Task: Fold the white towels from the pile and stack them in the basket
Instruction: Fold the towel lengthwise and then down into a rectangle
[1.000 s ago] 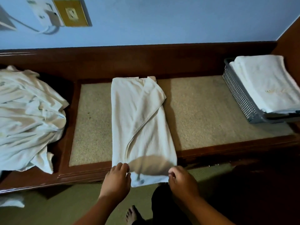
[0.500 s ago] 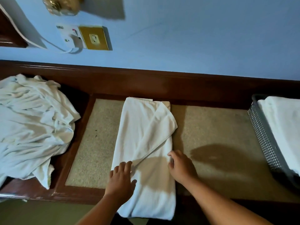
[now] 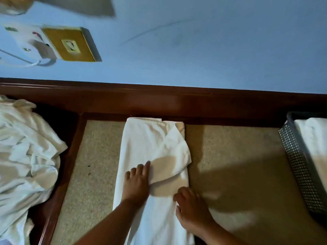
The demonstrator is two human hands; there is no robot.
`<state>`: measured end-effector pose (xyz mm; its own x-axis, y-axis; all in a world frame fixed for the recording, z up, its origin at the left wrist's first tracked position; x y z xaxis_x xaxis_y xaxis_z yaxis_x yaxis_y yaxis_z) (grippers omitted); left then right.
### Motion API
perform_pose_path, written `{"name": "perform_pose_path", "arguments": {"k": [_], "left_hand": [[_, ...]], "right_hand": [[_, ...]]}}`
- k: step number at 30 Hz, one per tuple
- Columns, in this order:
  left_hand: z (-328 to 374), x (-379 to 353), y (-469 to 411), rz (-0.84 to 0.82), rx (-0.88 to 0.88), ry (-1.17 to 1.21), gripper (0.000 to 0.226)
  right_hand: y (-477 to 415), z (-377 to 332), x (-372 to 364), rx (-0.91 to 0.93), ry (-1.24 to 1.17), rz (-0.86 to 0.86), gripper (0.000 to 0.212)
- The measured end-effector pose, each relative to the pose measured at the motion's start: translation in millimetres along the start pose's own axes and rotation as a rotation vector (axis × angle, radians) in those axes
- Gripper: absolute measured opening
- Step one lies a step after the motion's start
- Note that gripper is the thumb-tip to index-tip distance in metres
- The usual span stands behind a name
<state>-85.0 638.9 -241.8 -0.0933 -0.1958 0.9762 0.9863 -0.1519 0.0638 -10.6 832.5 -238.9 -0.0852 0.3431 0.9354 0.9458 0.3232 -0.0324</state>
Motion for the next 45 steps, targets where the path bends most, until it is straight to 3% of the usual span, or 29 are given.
{"name": "perform_pose_path", "arguments": {"k": [7,9,13,18,22,34,40,45], "left_hand": [[-58,10,-109,0.070,0.659,0.626,0.031],[-80,8,-133,0.098,0.665,0.606,0.011],[-108,2,-168,0.097,0.677,0.600,0.045],[-116,-5,-184,0.073,0.651,0.575,0.051],[-117,-4,-177,0.106,0.714,0.684,0.056],[-90,12,-113,-0.024,0.634,0.653,0.029],[-86,17,-144,0.019,0.618,0.659,0.035],[-103,14,-164,0.214,0.703,0.762,0.025]], "right_hand": [[-72,15,-28,0.028,0.088,-0.112,0.069],[-109,29,-30,-0.025,0.115,-0.103,0.073],[-184,67,-31,-0.172,0.165,-0.098,0.078],[-226,96,-33,-0.284,0.234,-0.083,0.080],[-233,89,-34,-0.343,0.246,-0.076,0.077],[-112,27,-26,-0.149,0.243,-0.209,0.077],[-152,5,-17,-0.133,0.084,-0.222,0.072],[-204,3,-22,-0.141,0.114,-0.202,0.075]]}}
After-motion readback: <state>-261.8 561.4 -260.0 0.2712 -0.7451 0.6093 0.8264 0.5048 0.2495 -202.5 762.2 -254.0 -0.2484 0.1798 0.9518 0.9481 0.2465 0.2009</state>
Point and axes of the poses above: each hand's wrist, its own y-axis away from the middle knuckle, its own x-axis out of the back of the hand, z = x × y, the point moved 6 cm from there along -y, towards the middle knuckle, and after that the axes turned 10 degrees about z, right-handed, at the moved point
